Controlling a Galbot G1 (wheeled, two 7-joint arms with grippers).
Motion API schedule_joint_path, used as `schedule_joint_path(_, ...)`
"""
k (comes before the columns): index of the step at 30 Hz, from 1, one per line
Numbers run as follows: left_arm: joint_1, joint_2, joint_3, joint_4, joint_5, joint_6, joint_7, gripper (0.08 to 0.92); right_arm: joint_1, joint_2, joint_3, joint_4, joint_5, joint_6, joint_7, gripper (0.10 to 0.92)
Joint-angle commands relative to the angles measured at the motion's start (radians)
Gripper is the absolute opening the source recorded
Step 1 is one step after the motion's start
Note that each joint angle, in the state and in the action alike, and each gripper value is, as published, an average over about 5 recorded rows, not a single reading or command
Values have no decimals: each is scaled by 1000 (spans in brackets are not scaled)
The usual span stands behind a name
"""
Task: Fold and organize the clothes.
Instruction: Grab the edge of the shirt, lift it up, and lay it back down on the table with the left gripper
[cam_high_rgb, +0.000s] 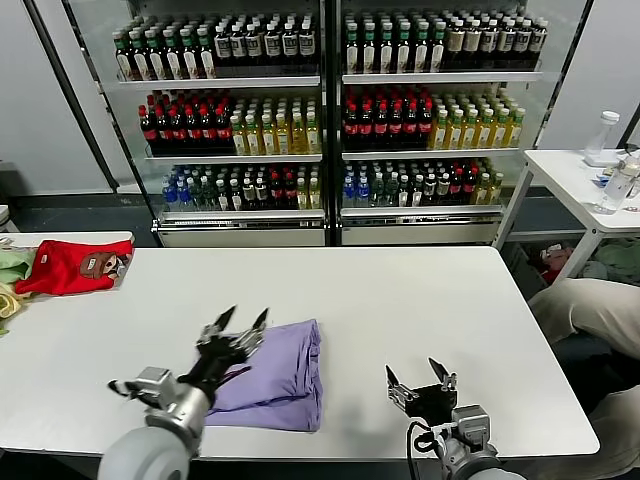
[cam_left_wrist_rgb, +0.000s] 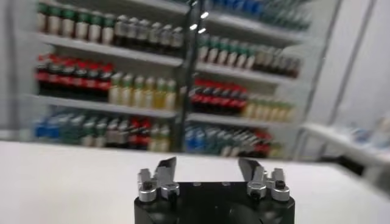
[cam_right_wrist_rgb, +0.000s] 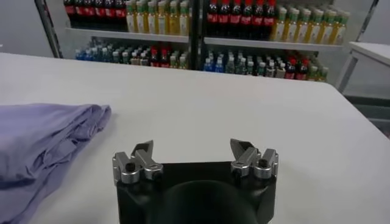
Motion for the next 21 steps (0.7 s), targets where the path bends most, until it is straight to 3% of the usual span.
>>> schedule_joint_path(1, 136, 37, -179, 187, 89, 29, 29, 785, 11, 0, -13, -7, -3, 1, -2, 823)
schedule_joint_path(7, 99, 26, -153, 257, 84, 2, 14, 822, 7, -4, -8, -4, -7, 1, 0, 823)
schedule_joint_path(21, 90, -1, -108, 220, -136, 27, -88, 812, 15, 4, -31, -12, -30, -1, 1, 823)
